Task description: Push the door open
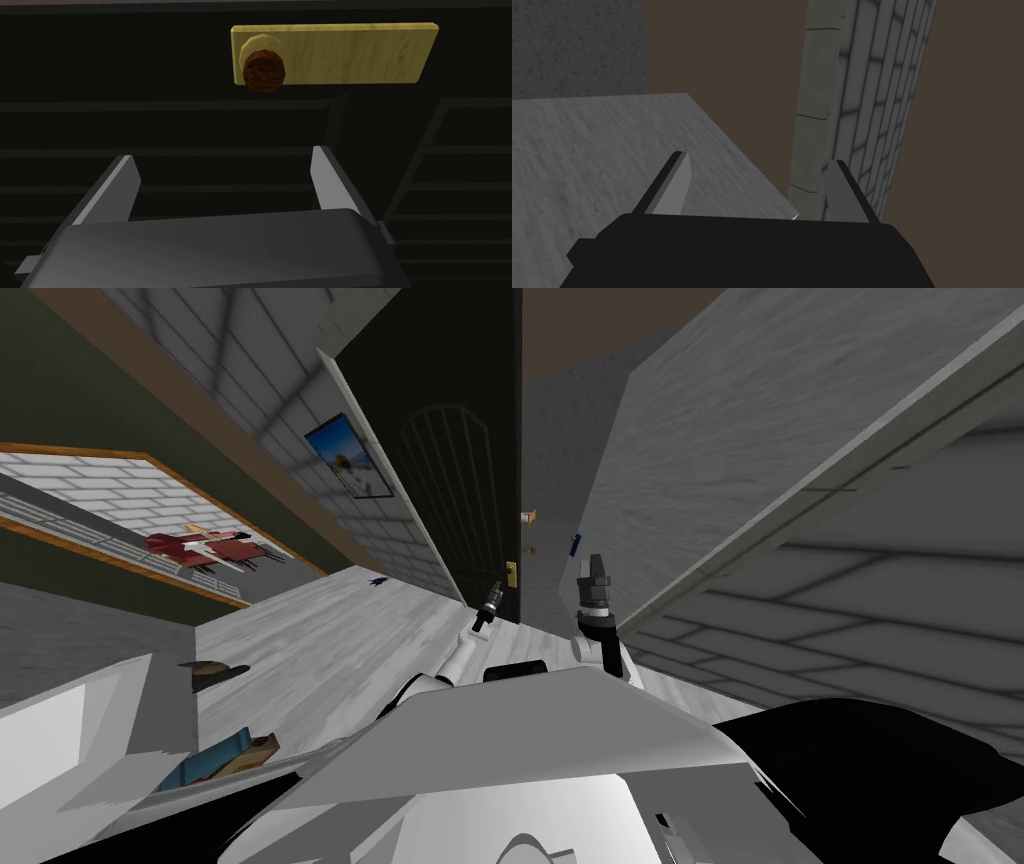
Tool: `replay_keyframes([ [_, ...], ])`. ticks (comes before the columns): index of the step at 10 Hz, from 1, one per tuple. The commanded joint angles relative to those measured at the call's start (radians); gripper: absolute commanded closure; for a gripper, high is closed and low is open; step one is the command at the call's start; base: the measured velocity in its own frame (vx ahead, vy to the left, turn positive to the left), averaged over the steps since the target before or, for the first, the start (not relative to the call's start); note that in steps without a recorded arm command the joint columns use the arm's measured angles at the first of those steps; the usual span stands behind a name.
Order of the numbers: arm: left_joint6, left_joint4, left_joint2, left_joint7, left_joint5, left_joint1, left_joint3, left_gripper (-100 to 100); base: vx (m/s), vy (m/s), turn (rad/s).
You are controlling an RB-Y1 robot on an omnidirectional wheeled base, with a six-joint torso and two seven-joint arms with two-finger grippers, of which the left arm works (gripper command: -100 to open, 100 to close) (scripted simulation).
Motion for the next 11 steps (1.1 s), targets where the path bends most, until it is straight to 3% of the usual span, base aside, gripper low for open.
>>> replay_keyframes([
  [1,0.004,0.044,-0.008,0.009,-0.003,-0.028,-0.010,-100,0.100,0.051,-0.025],
  [6,0.010,0.136,-0.028,0.025,-0.009,-0.085,-0.029,-100,0.083,0.056,-0.016],
  [7,0.008,0.119,-0.024,0.023,-0.008,-0.075,-0.027,-100,0.047,0.026,-0.007],
  [8,0.008,0.123,-0.005,0.021,-0.007,-0.076,-0.023,-100,0.123,-0.059,-0.038],
  [11,0.005,0.127,0.005,0.017,-0.006,-0.076,-0.018,-100,0.185,-0.084,-0.021],
])
